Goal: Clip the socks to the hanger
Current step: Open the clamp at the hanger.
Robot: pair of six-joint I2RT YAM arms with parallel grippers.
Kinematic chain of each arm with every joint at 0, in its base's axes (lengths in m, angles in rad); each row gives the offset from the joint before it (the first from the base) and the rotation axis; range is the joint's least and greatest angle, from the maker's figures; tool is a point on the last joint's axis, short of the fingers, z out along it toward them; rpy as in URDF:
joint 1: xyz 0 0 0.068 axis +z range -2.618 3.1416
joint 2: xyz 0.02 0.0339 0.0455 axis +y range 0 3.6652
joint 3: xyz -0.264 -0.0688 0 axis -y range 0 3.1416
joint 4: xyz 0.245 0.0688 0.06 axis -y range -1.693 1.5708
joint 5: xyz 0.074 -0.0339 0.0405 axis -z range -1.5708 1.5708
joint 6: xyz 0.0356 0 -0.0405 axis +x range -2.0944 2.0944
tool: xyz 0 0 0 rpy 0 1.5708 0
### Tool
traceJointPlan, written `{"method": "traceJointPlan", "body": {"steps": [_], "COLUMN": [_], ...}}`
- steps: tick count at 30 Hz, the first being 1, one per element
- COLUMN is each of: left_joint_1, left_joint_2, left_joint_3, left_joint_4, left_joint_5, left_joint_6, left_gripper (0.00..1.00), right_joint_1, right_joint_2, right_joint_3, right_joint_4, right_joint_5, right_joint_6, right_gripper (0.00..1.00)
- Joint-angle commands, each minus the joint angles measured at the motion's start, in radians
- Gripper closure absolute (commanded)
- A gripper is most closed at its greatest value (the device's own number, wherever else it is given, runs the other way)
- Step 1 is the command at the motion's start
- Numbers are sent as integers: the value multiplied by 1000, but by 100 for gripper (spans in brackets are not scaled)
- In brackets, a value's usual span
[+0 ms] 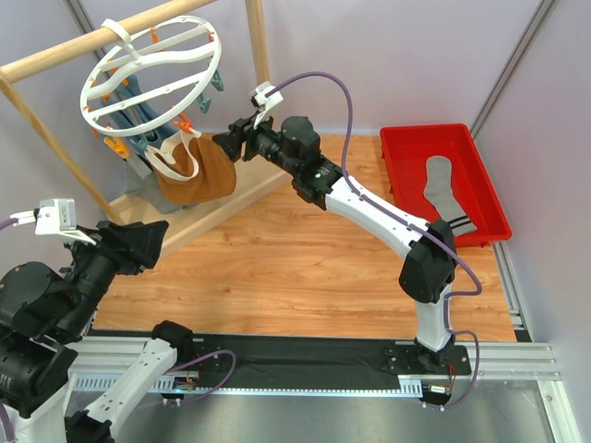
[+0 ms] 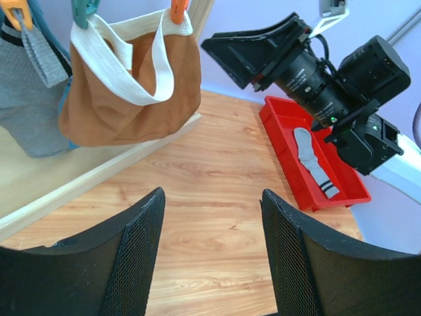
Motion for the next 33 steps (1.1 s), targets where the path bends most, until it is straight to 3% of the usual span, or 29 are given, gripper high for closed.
{"method": "traceJointPlan", "body": {"steps": [1,10,18,28,33], "left_joint_1": [3,3,3,3,3], "left_joint_2": [12,72,88,89,97], "left_joint_3": [12,84,82,39,29], "left_joint_4": [40,73,119,266,310], "left_joint_5": [-44,-41,-12,77,121], "left_joint_6": [43,81,62,-122,-176], "left_gripper": [33,33,33,34,35], "right_joint_1": [-16,-17,-16,0,7], "right_joint_2": [-23,35,124,190,230], "right_joint_3": [40,109,227,294,343], "right_joint_4": [105,225,214,265,265], "right_joint_5": [-11,-40,-123,-152,-92], "right_joint_6": [-1,-33,-19,10,1], "right_gripper": [45,45,42,38,39]}}
